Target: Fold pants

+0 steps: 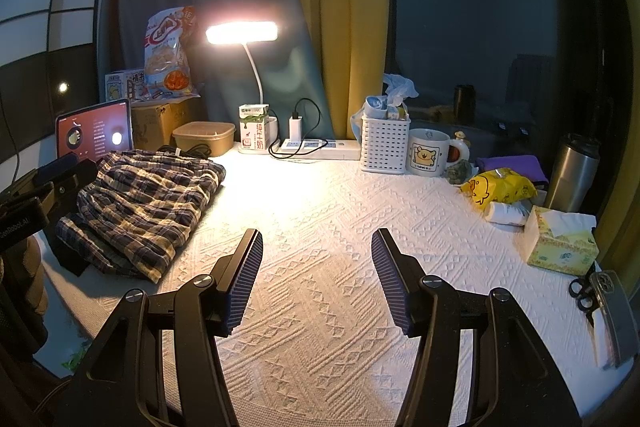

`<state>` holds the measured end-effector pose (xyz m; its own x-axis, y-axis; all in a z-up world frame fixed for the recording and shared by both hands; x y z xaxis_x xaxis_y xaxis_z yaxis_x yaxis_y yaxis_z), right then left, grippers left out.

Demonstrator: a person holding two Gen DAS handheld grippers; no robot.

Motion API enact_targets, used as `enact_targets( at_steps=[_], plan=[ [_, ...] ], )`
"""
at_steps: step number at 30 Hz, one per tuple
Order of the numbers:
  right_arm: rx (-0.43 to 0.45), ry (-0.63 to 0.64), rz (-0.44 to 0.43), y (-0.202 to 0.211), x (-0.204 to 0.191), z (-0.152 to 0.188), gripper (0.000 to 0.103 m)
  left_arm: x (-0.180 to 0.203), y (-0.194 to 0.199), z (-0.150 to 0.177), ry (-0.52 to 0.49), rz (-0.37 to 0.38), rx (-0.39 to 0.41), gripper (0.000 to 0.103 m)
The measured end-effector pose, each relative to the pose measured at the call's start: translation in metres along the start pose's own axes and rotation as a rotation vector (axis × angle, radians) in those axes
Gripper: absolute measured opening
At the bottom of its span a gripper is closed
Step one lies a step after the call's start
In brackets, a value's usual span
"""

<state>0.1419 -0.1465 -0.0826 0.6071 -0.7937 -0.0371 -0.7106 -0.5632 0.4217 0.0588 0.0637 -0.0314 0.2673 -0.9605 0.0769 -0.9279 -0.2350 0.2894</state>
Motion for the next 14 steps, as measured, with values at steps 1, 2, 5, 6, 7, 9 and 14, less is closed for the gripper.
enact_targets(
  at_steps=[1, 2, 5, 6, 7, 9, 14],
  plan=[
    [0.0, 0.0, 0.0, 0.0, 0.0002, 0.0001, 0.06, 0.0, 0.0001, 0.0, 0.0, -0.002, 0.001, 0.086],
    [0.0, 0.0, 0.0, 0.0001, 0.0, -0.0001, 0.06, -0.0002, -0.0002, -0.0001, 0.0, 0.0, 0.001, 0.086],
    [0.001, -0.001, 0.0, 0.0001, 0.0006, -0.0002, 0.06, -0.0005, -0.0004, -0.0004, 0.0, 0.002, 0.001, 0.086],
    [0.001, 0.001, -0.001, -0.0001, 0.0005, -0.0002, 0.06, -0.0002, -0.0003, -0.0003, -0.001, 0.002, 0.001, 0.086],
    [0.001, 0.001, -0.001, -0.0001, 0.0006, -0.0002, 0.06, 0.0004, -0.0006, -0.0004, -0.002, 0.002, 0.001, 0.086],
    [0.0, 0.001, -0.001, -0.0001, 0.0004, -0.0002, 0.06, 0.0011, 0.0001, -0.0013, -0.002, 0.004, 0.003, 0.086],
    [0.0, 0.001, 0.0, -0.0002, 0.0, -0.0003, 0.06, 0.0024, 0.0028, -0.0029, -0.002, 0.005, 0.014, 0.086]
  ],
)
Point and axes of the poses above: each gripper's, at about its wrist camera, not at the fingertips, and y roughly against the way its jaws point, x to its right, z to its underside, the point moved 8 cm from there along -y, roughly the way its jaws point, and after that the axes turned 7 degrees about -z, right-handed, at the moved point
